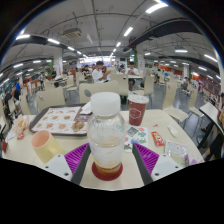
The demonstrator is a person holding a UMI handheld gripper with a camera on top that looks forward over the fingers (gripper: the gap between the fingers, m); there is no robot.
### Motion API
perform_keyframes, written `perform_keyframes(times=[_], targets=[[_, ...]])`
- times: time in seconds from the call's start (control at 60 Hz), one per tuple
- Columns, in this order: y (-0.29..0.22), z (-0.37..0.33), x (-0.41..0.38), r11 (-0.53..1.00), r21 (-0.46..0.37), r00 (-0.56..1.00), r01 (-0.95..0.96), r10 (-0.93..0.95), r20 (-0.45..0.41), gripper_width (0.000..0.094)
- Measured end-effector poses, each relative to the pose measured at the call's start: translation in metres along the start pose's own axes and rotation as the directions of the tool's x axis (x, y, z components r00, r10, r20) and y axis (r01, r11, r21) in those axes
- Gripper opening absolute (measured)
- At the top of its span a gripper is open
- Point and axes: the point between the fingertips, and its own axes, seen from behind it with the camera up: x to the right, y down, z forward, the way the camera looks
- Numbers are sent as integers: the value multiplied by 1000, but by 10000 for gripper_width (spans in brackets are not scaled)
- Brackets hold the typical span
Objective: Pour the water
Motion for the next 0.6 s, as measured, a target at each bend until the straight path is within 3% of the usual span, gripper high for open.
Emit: perform_keyframes(times=[0.283,0.6], targets=[[-1,-131,-7,992,-129,999,5,-12,-53,845],[-3,-239,-27,989,-144,996,41,-52,-74,846]])
